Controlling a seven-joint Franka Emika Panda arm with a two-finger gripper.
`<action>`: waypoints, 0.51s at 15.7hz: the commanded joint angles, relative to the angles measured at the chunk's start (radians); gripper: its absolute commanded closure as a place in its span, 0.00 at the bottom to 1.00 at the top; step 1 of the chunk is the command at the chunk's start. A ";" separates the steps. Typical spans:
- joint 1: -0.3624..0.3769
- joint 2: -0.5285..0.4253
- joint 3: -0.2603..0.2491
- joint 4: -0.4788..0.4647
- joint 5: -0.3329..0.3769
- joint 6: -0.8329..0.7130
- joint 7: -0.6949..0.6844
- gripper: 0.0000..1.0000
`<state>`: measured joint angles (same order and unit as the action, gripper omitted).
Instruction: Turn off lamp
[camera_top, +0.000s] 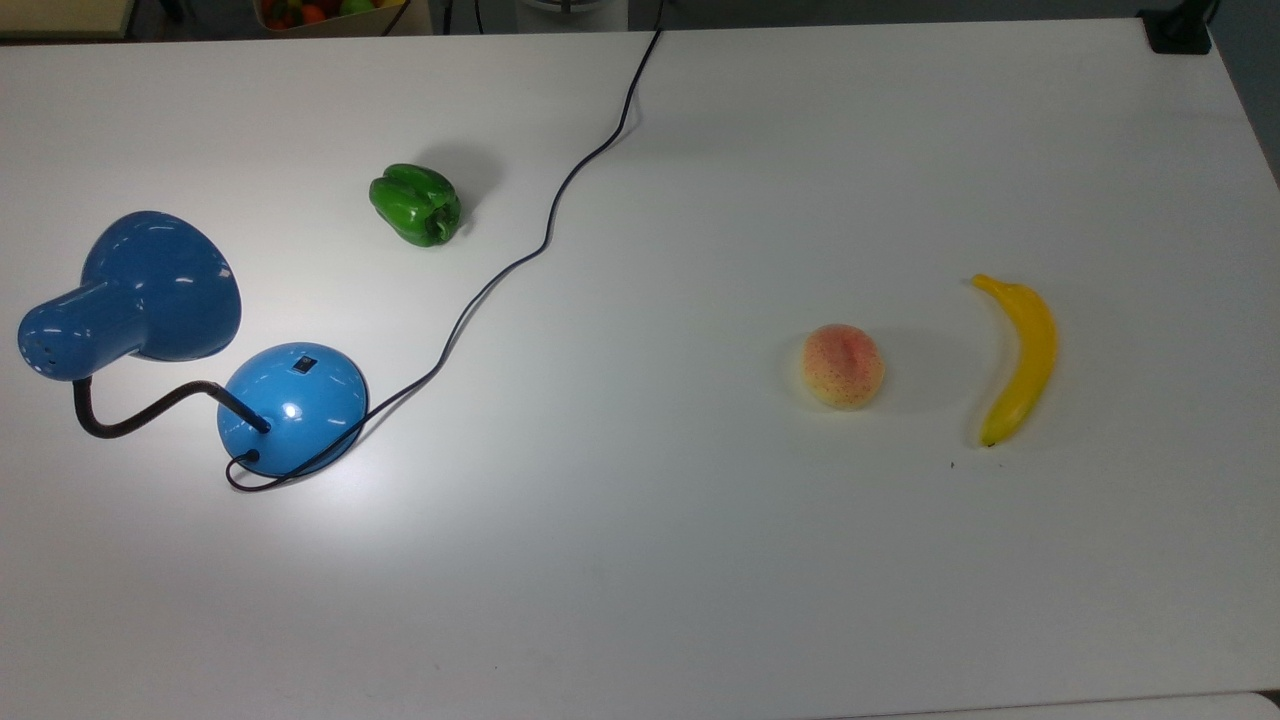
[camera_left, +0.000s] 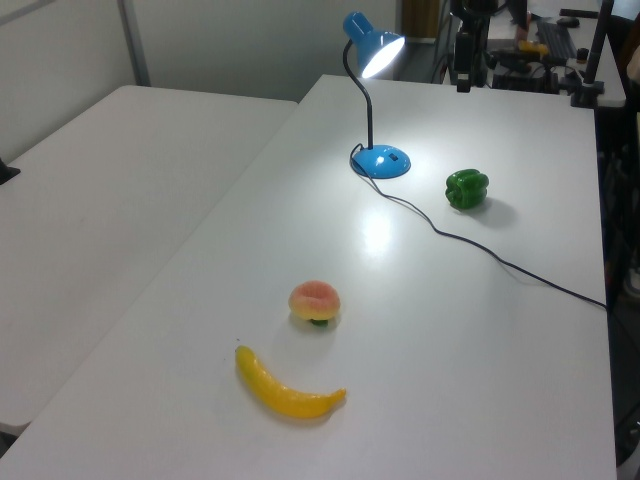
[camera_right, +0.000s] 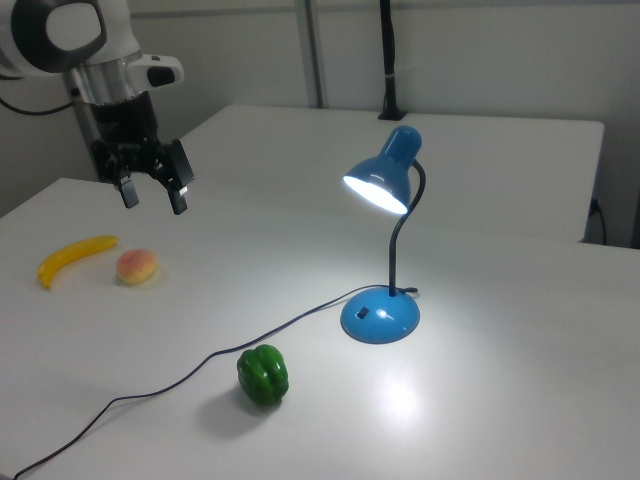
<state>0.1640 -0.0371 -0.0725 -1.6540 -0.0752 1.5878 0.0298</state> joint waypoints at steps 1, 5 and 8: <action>-0.003 -0.004 0.005 0.007 -0.003 -0.026 -0.017 0.00; -0.004 -0.004 0.005 0.007 -0.003 -0.023 -0.017 0.00; -0.006 -0.004 0.005 0.007 -0.003 -0.025 -0.022 0.00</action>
<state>0.1630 -0.0371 -0.0725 -1.6540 -0.0752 1.5878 0.0296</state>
